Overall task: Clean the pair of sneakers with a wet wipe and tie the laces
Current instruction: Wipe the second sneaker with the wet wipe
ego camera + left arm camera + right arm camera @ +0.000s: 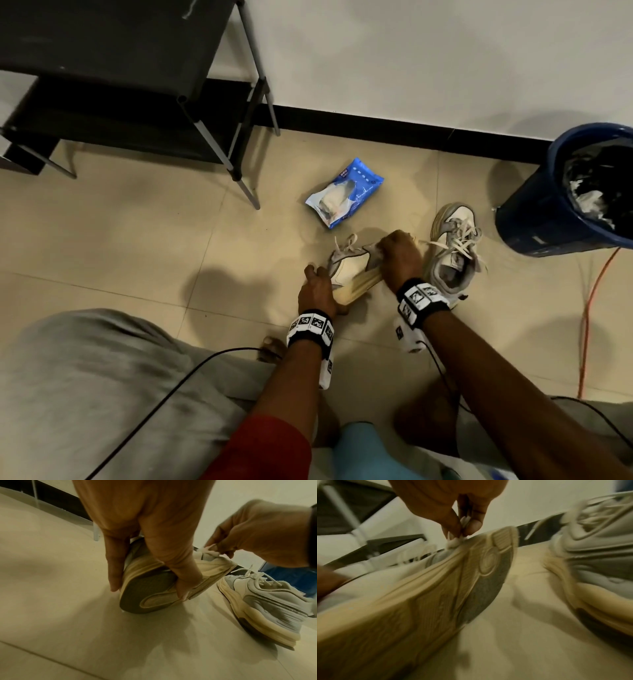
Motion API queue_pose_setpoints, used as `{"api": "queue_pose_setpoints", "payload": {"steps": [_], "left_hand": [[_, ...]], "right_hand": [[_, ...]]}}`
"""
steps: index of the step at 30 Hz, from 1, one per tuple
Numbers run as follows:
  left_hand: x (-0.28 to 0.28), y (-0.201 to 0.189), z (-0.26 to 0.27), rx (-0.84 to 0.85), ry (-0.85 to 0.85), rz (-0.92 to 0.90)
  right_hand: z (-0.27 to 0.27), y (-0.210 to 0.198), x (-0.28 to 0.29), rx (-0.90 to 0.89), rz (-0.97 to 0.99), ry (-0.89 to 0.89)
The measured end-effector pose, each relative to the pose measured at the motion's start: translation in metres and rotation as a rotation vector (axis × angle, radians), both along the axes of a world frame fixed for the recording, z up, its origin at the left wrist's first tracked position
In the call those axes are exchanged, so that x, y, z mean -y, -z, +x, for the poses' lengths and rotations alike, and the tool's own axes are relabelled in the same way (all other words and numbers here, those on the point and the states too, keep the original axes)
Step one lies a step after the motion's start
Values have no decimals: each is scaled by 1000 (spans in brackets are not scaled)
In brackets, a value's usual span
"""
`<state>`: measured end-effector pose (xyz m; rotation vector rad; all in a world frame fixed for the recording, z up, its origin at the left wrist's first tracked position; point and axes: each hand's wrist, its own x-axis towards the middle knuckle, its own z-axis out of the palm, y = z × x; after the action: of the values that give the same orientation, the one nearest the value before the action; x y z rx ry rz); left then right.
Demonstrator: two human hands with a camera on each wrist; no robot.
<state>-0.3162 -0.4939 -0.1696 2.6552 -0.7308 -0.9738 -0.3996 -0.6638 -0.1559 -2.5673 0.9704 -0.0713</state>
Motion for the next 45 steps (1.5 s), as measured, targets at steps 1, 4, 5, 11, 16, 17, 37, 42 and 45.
{"api": "queue_pose_setpoints", "payload": {"steps": [1, 4, 5, 11, 16, 17, 37, 42, 45], "left_hand": [[0, 1, 0, 0, 1, 1], [4, 2, 6, -22, -10, 3], [4, 2, 7, -31, -15, 11], [7, 6, 3, -4, 2, 89], [30, -2, 3, 77, -29, 203], [39, -5, 0, 78, -32, 178], [36, 27, -10, 46, -169, -375], [34, 33, -17, 46, -231, -487], [33, 30, -27, 47, -246, -484]], "right_hand": [[-1, -1, 14, 47, -6, 129], [2, -2, 1, 59, 23, 31], [0, 2, -17, 32, 36, -132], [-14, 7, 10, 93, -2, 82], [-17, 13, -38, 7, 20, -255], [-20, 15, -37, -3, 63, -271], [-22, 4, -9, 8, 60, -299], [-17, -2, 20, -4, -44, 46], [-7, -6, 15, -28, -29, 118]]}}
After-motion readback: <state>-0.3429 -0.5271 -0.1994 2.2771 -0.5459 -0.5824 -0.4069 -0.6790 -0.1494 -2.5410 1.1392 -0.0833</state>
